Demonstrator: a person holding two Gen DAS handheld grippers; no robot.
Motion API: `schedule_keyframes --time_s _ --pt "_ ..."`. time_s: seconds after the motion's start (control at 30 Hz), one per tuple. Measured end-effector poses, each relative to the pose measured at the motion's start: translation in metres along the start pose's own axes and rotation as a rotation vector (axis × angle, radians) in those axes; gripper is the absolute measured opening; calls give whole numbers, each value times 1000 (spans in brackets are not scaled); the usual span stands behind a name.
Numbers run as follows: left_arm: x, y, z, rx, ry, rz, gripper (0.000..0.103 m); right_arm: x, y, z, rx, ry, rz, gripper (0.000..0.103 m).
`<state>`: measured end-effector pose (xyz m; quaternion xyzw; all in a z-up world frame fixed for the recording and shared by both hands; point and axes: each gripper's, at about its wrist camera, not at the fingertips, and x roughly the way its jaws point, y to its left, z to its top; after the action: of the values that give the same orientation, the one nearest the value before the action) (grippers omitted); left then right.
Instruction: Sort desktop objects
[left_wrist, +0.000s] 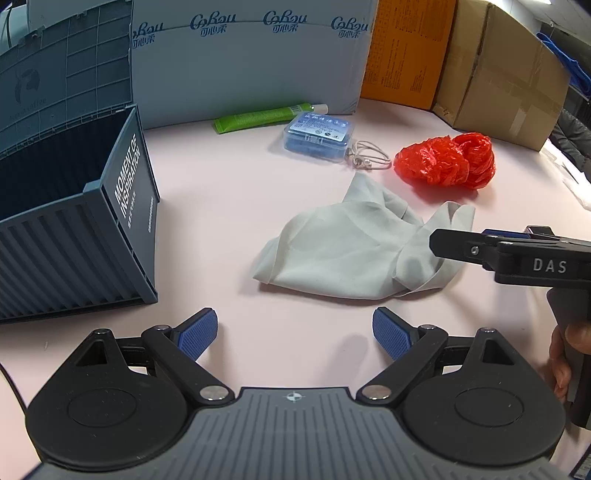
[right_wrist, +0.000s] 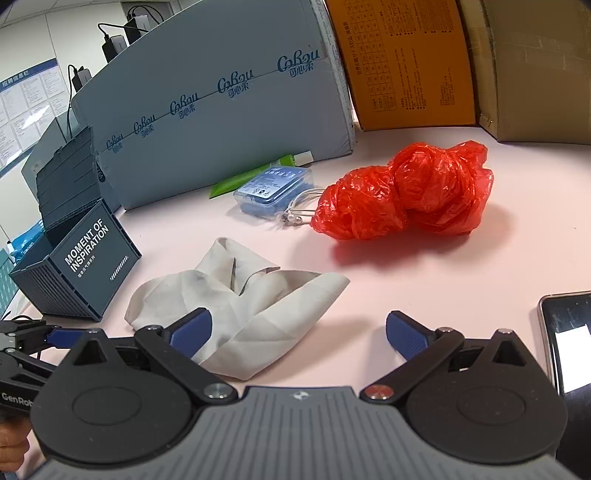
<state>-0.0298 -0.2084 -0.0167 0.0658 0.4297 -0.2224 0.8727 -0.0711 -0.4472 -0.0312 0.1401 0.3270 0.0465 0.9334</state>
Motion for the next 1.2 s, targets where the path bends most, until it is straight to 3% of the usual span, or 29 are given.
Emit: schedule_keyframes --time_s 0.6,1.2 --pt "3 -13 -9 96 -24 32 95 -8 -2 -5 -6 11 28 103" --pt "1 -10 -17 93 -50 40 102 0 25 -20 -304 80 -77 103"
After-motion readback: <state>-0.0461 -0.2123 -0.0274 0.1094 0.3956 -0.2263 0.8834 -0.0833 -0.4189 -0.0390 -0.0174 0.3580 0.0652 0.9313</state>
